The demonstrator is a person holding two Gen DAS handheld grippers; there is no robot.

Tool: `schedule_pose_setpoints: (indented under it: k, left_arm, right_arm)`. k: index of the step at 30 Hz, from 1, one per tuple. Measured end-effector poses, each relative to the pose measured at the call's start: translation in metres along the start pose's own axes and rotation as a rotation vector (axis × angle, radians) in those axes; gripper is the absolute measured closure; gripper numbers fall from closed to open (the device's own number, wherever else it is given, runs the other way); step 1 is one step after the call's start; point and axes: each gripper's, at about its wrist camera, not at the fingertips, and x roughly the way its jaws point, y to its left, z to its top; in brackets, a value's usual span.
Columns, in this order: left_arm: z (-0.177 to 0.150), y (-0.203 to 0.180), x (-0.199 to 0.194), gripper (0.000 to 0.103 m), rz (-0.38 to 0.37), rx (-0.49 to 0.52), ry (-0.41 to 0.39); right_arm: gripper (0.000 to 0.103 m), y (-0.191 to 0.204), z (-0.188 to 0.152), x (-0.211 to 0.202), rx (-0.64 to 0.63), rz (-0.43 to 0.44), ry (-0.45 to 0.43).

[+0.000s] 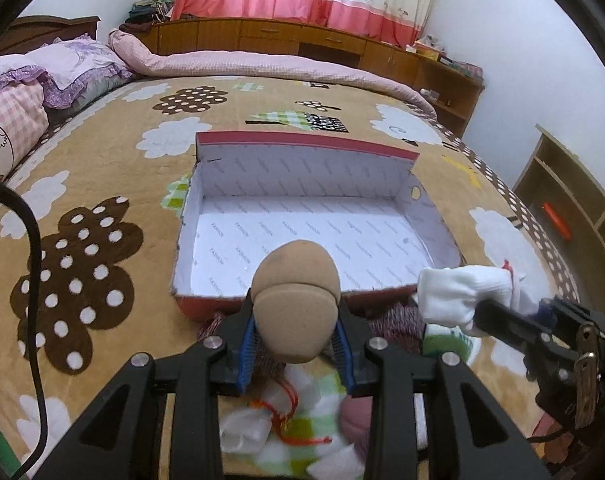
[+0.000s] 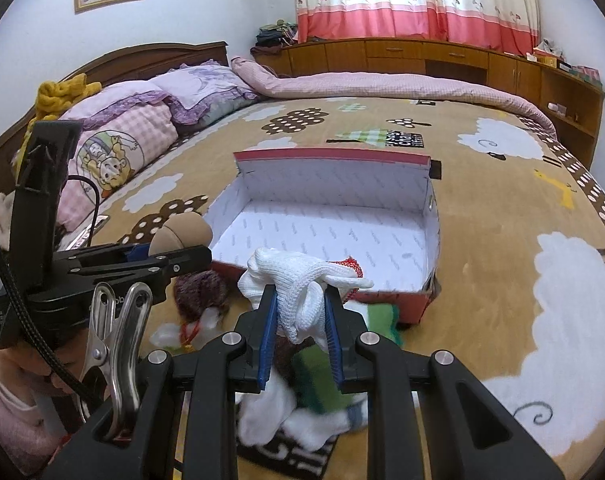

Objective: Organize soft objects
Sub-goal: 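Carry socks into shoebox with right tool while left tool drops beige pad inside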

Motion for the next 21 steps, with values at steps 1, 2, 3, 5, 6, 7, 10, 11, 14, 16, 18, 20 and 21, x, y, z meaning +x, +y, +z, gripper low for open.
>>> schedule_pose_setpoints:
  k: [1, 2, 3, 5, 6, 7, 10, 11, 14, 16, 18, 20, 21]
  left_arm:
    - [0.002, -0.001, 0.004, 0.069, 0.003, -0.003, 0.002]
    - [0.003, -0.002, 0.008, 0.069, 0.008, -0.006, 0.004]
    - [0.005, -0.003, 0.013, 0.069, 0.015, -0.013, 0.009]
    - [0.007, -0.004, 0.020, 0.069, 0.023, -0.019, 0.018]
    - [0.008, -0.004, 0.023, 0.069, 0.027, -0.023, 0.022]
    - [0.009, -0.005, 0.026, 0.069, 0.029, -0.027, 0.023]
    - [0.013, -0.007, 0.034, 0.069, 0.035, -0.034, 0.020]
    - [0.015, -0.008, 0.037, 0.069, 0.035, -0.033, 0.020]
    - [0.019, -0.010, 0.047, 0.069, 0.026, -0.024, 0.025]
    - [0.021, -0.011, 0.053, 0.068, 0.030, -0.018, 0.030]
    - [0.023, -0.009, 0.061, 0.068, 0.035, -0.008, 0.042]
    - [0.023, -0.007, 0.069, 0.068, 0.033, 0.001, 0.058]
    - [0.023, -0.006, 0.072, 0.068, 0.031, 0.003, 0.064]
  right_arm:
    - [0.080, -0.002, 0.002, 0.003, -0.003, -0.002, 0.000]
    - [0.080, -0.005, 0.003, 0.006, -0.006, -0.003, 0.001]
    - [0.080, -0.008, 0.005, 0.009, -0.009, -0.002, 0.002]
    - [0.080, -0.013, 0.008, 0.016, -0.011, -0.005, 0.008]
    - [0.080, -0.016, 0.009, 0.020, -0.009, -0.005, 0.013]
    - [0.080, -0.018, 0.011, 0.024, -0.006, -0.002, 0.021]
    - [0.080, -0.023, 0.016, 0.034, -0.012, -0.013, 0.036]
    - [0.080, -0.024, 0.017, 0.037, -0.014, -0.023, 0.042]
    - [0.080, -0.028, 0.021, 0.045, -0.006, -0.037, 0.053]
    - [0.080, -0.029, 0.022, 0.049, -0.007, -0.049, 0.047]
    - [0.080, -0.031, 0.022, 0.056, 0.000, -0.068, 0.043]
    - [0.080, -0.031, 0.020, 0.061, 0.013, -0.076, 0.048]
    - [0.080, -0.032, 0.020, 0.064, 0.020, -0.083, 0.054]
